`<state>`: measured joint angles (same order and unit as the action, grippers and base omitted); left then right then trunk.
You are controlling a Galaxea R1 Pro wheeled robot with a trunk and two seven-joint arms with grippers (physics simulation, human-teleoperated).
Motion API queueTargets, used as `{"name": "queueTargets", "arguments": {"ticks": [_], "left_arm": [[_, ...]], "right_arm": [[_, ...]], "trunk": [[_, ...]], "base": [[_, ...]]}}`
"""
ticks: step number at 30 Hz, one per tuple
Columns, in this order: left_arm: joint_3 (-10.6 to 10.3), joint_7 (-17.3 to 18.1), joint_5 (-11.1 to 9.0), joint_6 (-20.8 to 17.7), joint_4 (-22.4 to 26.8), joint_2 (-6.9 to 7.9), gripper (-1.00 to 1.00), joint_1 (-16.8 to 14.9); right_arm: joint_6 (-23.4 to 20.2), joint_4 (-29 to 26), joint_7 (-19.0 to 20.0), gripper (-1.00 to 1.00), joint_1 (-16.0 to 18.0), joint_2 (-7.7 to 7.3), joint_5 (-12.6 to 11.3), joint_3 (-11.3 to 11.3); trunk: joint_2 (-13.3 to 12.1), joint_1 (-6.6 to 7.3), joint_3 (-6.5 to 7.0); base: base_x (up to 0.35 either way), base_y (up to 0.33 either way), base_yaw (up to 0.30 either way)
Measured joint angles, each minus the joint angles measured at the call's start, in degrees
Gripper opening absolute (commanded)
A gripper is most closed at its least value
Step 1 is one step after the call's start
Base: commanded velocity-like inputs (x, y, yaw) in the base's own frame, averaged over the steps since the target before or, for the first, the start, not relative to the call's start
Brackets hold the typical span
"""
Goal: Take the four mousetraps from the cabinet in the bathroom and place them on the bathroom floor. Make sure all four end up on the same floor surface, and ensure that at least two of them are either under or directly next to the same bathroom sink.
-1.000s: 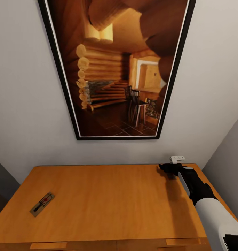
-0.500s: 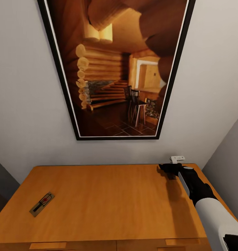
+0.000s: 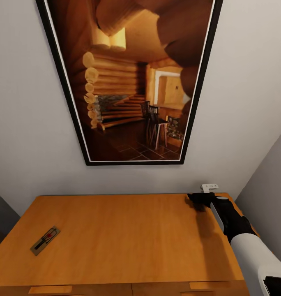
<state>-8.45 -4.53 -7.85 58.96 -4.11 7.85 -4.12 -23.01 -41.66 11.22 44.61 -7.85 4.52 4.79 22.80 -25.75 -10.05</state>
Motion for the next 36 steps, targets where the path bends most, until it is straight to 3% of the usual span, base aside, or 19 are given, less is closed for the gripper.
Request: {"name": "queueTargets", "arguments": {"ticks": [25,36], "left_arm": [[0.00,0.00,0.01,0.01,0.00,0.03,1.00,-0.04],[0.00,-0.02,0.01,0.01,-0.01,0.05,1.00,-0.03]], "right_arm": [[0.18,-0.08,0.01,1.00,0.00,0.00,0.00,0.00],[0.18,-0.11,0.03,1.00,0.00,0.00,0.01,0.00]], "trunk": [[0.00,0.00,0.00],[0.01,-0.02,0.00]], "base": [[-0.003,-0.007,0.000],[-0.198,0.000,0.000]]}}
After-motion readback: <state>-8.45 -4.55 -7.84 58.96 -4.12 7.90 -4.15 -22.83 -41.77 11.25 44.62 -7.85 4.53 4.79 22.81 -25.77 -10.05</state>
